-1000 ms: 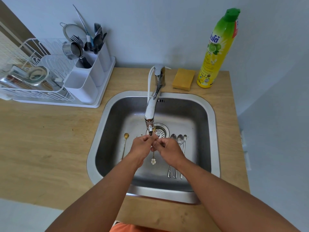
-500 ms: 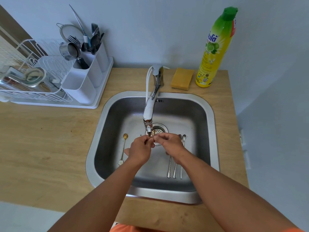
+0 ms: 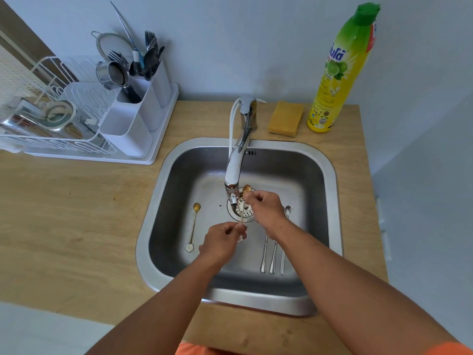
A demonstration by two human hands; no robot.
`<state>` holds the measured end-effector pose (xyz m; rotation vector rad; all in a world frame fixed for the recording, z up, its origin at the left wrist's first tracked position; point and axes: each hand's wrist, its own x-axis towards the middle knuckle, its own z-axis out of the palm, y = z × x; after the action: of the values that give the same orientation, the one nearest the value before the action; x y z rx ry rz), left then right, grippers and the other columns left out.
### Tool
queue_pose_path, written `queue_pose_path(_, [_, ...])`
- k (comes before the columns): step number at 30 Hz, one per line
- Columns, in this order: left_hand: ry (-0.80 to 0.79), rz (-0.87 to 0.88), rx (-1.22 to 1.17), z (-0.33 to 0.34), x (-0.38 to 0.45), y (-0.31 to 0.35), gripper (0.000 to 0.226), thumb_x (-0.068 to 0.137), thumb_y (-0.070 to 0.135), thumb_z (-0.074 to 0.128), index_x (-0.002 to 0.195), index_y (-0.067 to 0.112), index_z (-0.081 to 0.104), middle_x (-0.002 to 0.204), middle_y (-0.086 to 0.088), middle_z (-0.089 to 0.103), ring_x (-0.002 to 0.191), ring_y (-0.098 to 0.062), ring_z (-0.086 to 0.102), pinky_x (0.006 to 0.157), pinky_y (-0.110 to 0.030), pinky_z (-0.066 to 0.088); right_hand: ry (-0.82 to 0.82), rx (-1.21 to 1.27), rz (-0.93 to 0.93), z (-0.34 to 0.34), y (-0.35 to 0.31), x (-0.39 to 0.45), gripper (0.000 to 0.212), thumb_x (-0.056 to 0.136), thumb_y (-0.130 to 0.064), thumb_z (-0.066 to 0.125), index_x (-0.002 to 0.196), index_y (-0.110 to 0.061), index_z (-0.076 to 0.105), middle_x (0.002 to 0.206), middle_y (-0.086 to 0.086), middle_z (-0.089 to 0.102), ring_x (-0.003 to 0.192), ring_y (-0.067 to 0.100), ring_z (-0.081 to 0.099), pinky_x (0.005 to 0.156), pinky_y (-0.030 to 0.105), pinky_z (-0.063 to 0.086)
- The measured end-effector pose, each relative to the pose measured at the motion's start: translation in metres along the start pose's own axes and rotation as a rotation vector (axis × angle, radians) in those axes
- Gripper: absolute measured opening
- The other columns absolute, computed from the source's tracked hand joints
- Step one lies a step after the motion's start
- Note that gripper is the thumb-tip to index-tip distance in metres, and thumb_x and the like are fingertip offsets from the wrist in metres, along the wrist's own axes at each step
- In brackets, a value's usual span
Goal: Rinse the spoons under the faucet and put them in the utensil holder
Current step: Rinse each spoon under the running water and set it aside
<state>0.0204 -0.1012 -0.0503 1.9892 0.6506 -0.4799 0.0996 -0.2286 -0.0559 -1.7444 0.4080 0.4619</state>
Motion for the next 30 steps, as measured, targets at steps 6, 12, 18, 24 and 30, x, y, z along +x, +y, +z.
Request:
queue_pose_path(6, [0.023,0.026,-0.029,0.0,0.008,0.008,0.028,0.1,0.039,0.063,0.079,0.028,0.078,0.079,0.013,0.077,0.088,-0.017,0.072,0.096,-0.053,0.053,-0.124,-0.052,-0.026,0.007,0.009,-0.008,0.017,0.099,-0.025,0.066,0.085,-0.021,0.076,0.081,-0.011,0.073,0.074,0.003,0.064,0.065,0.02,0.047])
queue_pose_path(12, [-0.132,0.064,0.207,-0.024,0.026,-0.011,0.021,0.099,0.042,0.065,0.091,0.028,0.078,0.084,0.008,0.079,0.082,-0.013,0.072,0.088,-0.04,0.059,-0.021,-0.237,-0.034,-0.003,0.02,-0.004,0.024,0.102,-0.029,0.059,0.089,-0.015,0.073,0.093,-0.007,0.074,0.089,0.015,0.066,0.074,0.026,0.043])
queue_pose_path(18, [0.24,-0.087,0.453,-0.069,0.054,-0.041,0.013,0.092,0.032,0.07,0.096,0.021,0.076,0.101,-0.009,0.075,0.083,-0.025,0.067,0.074,-0.033,0.053,0.135,-0.631,0.084,-0.04,0.056,-0.007,0.021,0.104,-0.02,0.048,0.098,-0.018,0.068,0.102,0.01,0.071,0.09,0.031,0.067,0.075,0.032,0.054])
queue_pose_path(24, [0.268,-0.106,0.588,-0.069,0.065,-0.043,0.016,0.092,0.022,0.063,0.097,0.008,0.071,0.096,-0.015,0.068,0.083,-0.036,0.066,0.069,-0.035,0.052,0.183,-0.782,0.236,-0.047,0.069,-0.012,0.025,0.099,-0.005,0.052,0.118,-0.009,0.067,0.118,0.015,0.069,0.106,0.036,0.068,0.075,0.031,0.05])
queue_pose_path(30, [0.268,-0.083,0.652,-0.063,0.066,-0.053,0.021,0.097,0.021,0.061,0.105,0.005,0.073,0.097,-0.015,0.07,0.076,-0.028,0.06,0.065,-0.035,0.05,0.214,-0.778,0.302,-0.045,0.072,-0.014,0.025,0.098,-0.002,0.057,0.121,-0.005,0.064,0.12,0.017,0.068,0.107,0.035,0.069,0.078,0.034,0.055])
